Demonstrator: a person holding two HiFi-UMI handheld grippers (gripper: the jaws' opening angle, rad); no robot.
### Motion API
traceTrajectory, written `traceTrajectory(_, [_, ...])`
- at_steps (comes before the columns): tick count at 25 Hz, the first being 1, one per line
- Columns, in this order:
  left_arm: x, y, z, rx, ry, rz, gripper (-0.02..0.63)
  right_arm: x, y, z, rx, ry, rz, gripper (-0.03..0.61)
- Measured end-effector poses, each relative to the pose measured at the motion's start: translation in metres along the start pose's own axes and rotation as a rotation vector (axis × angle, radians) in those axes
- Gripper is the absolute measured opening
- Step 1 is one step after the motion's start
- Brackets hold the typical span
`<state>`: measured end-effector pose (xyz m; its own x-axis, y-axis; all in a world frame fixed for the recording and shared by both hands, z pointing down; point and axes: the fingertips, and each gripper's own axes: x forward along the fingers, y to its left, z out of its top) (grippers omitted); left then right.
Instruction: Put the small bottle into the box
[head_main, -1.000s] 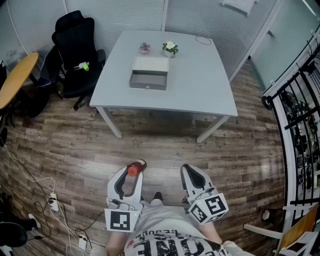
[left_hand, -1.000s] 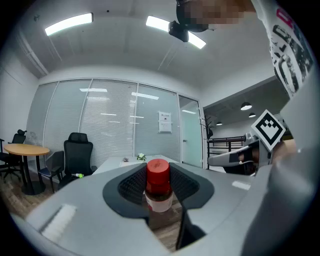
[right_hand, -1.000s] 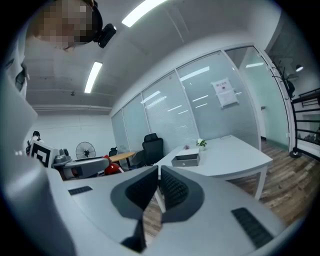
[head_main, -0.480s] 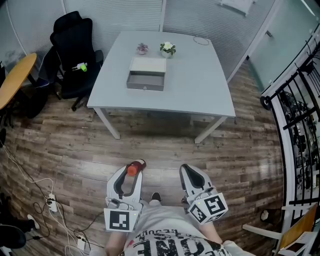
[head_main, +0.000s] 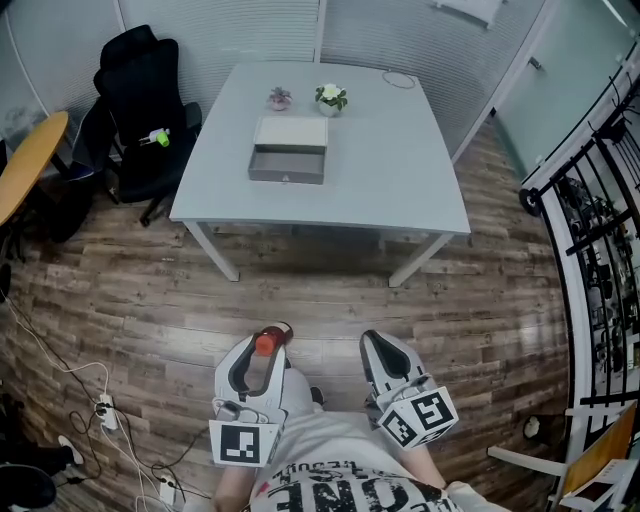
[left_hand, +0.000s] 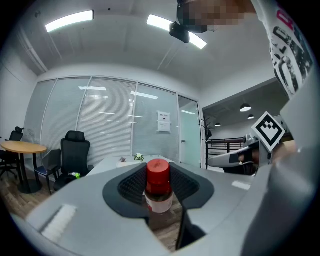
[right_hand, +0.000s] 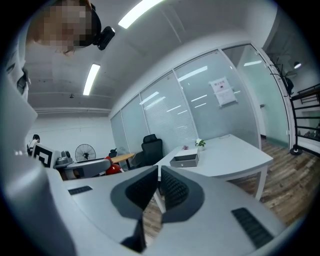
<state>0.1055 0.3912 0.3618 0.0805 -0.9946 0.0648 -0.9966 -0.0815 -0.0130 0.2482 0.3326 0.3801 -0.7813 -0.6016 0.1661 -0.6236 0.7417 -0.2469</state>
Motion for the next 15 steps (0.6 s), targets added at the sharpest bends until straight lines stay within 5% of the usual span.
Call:
traceTrajectory(10, [0.06, 0.056, 0.001, -0.043, 0.031, -0.028, 0.144, 0.075, -0.008, 0.023, -0.013, 0.0, -0.015, 0.026])
traceTrajectory(15, [0.098, 0.095, 0.017, -0.002, -0.014, -0.058, 0.144, 0.118, -0.01, 0.048, -0.028, -0.021, -0.043, 0.026])
